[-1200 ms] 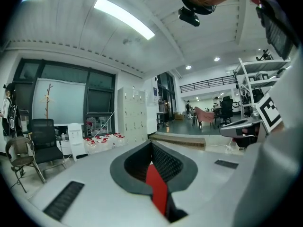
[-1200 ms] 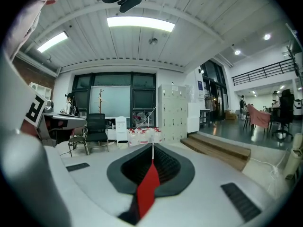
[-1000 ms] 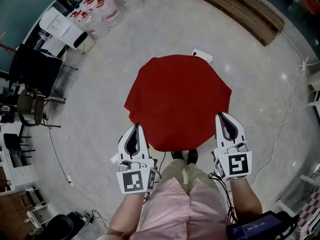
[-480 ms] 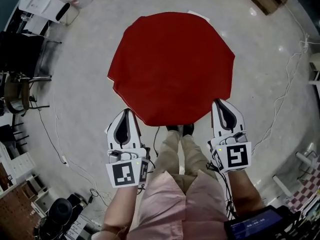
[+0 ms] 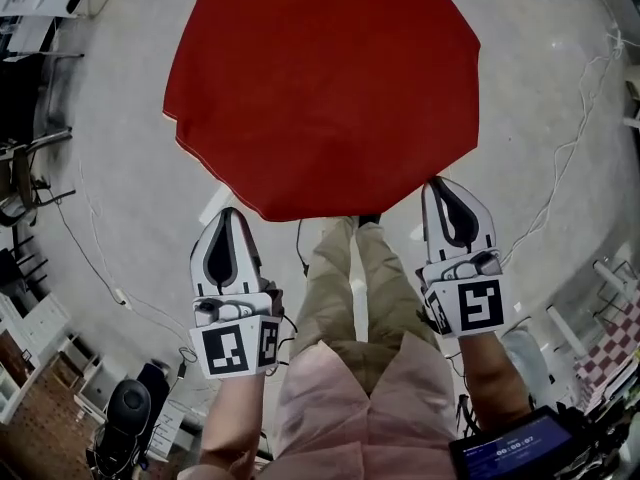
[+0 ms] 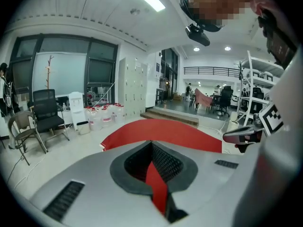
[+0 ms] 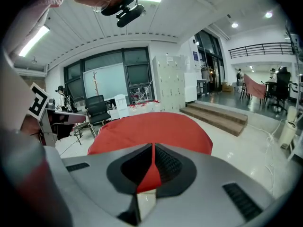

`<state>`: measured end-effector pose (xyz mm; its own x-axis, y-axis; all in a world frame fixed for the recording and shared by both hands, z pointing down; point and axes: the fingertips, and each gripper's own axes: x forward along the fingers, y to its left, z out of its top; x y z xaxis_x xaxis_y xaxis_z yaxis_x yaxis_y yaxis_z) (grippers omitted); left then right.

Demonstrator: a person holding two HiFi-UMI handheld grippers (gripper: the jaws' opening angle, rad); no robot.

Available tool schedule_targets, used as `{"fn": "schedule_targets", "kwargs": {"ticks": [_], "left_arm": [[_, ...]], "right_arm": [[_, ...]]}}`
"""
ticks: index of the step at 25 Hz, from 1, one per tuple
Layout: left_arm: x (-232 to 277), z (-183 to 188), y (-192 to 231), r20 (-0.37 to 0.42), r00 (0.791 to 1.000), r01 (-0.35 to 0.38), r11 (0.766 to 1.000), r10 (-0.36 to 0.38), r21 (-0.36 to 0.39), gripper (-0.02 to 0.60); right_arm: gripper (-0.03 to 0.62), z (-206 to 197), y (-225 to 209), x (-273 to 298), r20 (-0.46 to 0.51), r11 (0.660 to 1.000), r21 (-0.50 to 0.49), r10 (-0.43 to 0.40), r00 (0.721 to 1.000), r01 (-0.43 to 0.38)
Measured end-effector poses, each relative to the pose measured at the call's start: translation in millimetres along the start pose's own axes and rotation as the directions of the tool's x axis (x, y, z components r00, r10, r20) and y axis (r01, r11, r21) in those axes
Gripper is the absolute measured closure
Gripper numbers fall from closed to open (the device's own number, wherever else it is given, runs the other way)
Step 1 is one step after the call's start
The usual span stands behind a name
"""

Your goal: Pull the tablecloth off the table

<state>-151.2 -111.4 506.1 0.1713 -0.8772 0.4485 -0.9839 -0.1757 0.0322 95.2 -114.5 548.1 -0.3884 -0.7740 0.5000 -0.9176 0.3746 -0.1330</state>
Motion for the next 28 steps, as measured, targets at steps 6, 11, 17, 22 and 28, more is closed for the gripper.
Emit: {"fn": "schedule_targets", "kwargs": {"ticks": [6,11,17,22,28], "left_arm": [[20,-68,1,-0.084,0.996,-0.023,0.998,0.018,-0.062,0.557],[22,-97,11,-0.102,0.994,-0.046,0.992,0.034,-0.115,0.557],[31,-117,13,-0.043,0.999,0.002,0.972,-0.013,-0.234,0.326],[37,-134,-6,-0.013,0.991,0.119,0.931,-0.131,-0.346,0.230],[50,-153,9,-0.055,0.987,0.114,0.896,-0.152,-0.430,0.202]], "right_arm": [[0.574,-70,-14,18,-0.074,0.998,0.058,0.011,0.997,-0.007],[0.448,-96,-11,19,-0.064,0.988,0.137,0.077,0.995,-0.068],[0.318,-128,0,32,-0.062,0.964,0.196,0.197,0.978,-0.182],[0.290,-138,5,33,-0.037,0.915,0.310,0.283,0.959,-0.258],[0.290,-138,8,49,-0.041,0.901,0.346,0.295,0.955,-0.263]]}}
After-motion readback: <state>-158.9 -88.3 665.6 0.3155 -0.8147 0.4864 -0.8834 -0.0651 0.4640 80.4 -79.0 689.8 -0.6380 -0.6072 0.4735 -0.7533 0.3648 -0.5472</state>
